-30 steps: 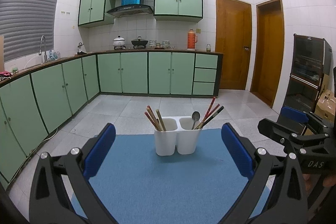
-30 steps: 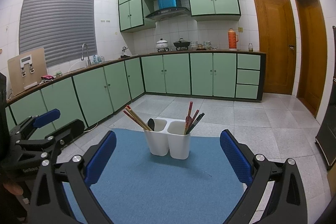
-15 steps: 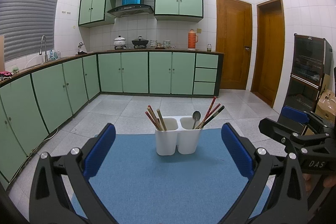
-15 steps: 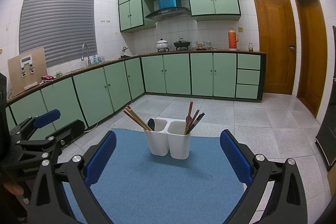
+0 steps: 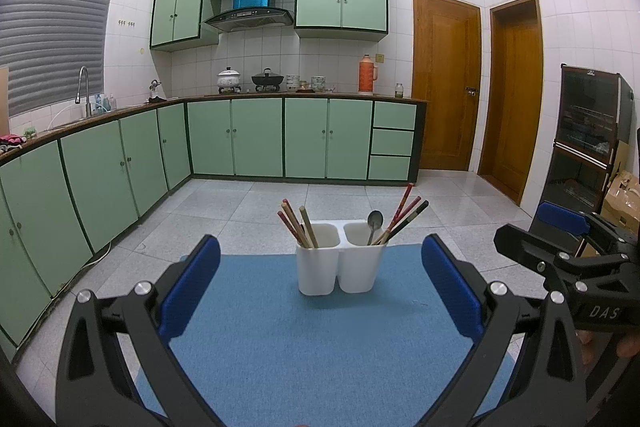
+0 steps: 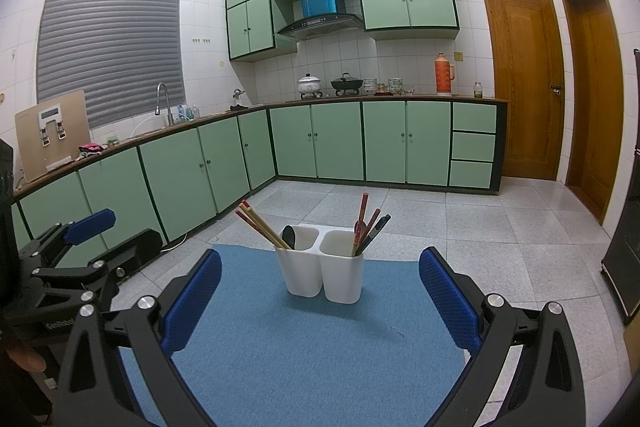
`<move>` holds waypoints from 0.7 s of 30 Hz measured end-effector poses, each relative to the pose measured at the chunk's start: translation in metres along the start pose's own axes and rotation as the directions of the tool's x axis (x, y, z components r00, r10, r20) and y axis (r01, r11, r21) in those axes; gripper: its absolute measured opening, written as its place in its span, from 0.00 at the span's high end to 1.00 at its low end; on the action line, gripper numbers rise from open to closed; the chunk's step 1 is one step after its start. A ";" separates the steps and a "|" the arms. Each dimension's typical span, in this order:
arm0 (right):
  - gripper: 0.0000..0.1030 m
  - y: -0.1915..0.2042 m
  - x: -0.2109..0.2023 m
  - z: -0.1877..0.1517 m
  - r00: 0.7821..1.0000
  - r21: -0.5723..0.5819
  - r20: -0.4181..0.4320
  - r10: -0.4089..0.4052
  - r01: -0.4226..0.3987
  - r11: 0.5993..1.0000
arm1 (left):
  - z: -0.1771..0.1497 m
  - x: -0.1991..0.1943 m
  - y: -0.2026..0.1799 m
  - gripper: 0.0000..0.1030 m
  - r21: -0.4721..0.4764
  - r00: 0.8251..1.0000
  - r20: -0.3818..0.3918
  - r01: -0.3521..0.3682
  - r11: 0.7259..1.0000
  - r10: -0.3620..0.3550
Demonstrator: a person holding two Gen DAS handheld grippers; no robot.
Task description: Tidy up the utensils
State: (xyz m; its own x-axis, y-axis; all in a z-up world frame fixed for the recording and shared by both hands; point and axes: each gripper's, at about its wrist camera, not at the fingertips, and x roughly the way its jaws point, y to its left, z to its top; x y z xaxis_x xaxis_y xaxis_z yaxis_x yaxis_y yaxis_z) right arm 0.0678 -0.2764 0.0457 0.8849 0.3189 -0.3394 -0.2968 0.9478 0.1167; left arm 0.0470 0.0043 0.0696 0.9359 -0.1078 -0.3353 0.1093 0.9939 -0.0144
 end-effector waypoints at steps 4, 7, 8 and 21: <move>0.06 0.000 0.000 0.000 1.000 0.000 -0.001 -0.001 0.001 1.000 | 0.000 0.000 0.000 0.05 0.001 1.000 -0.001 0.001 1.000 -0.001; 0.06 0.000 0.000 0.000 1.000 0.001 -0.001 0.000 0.000 1.000 | 0.000 0.000 0.000 0.05 0.000 1.000 -0.001 0.000 1.000 0.000; 0.06 0.000 0.000 0.000 1.000 0.001 -0.001 -0.001 0.001 1.000 | 0.000 0.000 0.000 0.05 0.001 1.000 -0.001 0.000 1.000 0.000; 0.06 0.001 0.001 0.000 1.000 0.001 -0.003 0.000 0.000 1.000 | 0.001 0.000 0.000 0.05 -0.001 1.000 -0.003 0.000 1.000 0.000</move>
State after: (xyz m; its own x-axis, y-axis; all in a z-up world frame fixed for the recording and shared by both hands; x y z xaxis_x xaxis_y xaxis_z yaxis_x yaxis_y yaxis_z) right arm 0.0681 -0.2753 0.0456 0.8838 0.3187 -0.3426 -0.2963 0.9479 0.1172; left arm 0.0477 0.0041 0.0707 0.9350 -0.1078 -0.3378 0.1091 0.9939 -0.0152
